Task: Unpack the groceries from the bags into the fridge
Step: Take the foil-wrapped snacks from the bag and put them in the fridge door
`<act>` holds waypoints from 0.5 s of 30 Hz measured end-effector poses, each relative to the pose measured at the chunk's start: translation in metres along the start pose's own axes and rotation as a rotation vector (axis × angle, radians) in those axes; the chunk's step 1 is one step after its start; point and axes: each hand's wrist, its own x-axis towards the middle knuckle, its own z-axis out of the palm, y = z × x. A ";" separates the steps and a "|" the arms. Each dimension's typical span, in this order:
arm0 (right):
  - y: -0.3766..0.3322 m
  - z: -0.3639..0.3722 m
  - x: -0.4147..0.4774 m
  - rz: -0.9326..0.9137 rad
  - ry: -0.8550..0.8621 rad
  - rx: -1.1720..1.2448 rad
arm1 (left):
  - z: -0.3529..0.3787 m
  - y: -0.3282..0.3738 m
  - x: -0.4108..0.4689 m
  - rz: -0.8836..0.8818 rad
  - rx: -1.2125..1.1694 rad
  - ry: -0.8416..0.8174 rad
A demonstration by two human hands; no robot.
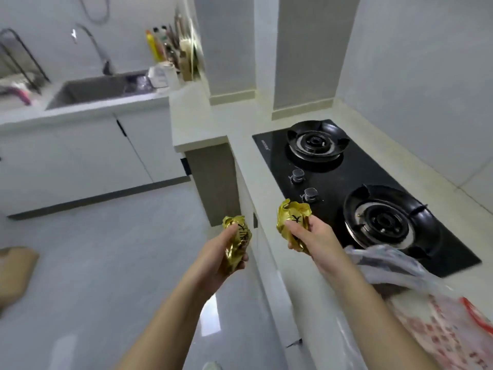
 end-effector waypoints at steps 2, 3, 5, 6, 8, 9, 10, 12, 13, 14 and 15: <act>-0.003 0.029 -0.001 -0.007 -0.090 -0.033 | -0.028 0.000 -0.015 0.030 -0.061 0.080; -0.004 0.044 -0.002 -0.012 -0.124 -0.043 | -0.041 0.000 -0.022 0.049 -0.088 0.113; -0.007 0.077 -0.004 -0.024 -0.187 -0.063 | -0.068 0.003 -0.041 0.087 -0.134 0.157; -0.008 0.095 -0.006 -0.030 -0.218 -0.083 | -0.082 0.005 -0.051 0.110 -0.149 0.179; -0.010 0.134 -0.011 -0.038 -0.285 -0.116 | -0.113 0.007 -0.074 0.164 -0.146 0.221; -0.011 0.154 -0.015 -0.041 -0.320 -0.123 | -0.129 0.008 -0.086 0.193 -0.139 0.242; -0.011 0.175 -0.020 -0.047 -0.352 -0.127 | -0.146 0.008 -0.100 0.219 -0.140 0.265; -0.012 0.219 -0.032 -0.056 -0.412 -0.137 | -0.182 0.007 -0.127 0.266 -0.156 0.321; -0.011 0.242 -0.040 -0.060 -0.447 -0.142 | -0.202 0.005 -0.142 0.288 -0.159 0.349; -0.010 0.266 -0.048 -0.065 -0.484 -0.143 | -0.221 0.004 -0.157 0.305 -0.157 0.378; -0.009 0.289 -0.057 -0.070 -0.520 -0.145 | -0.240 0.003 -0.172 0.318 -0.156 0.409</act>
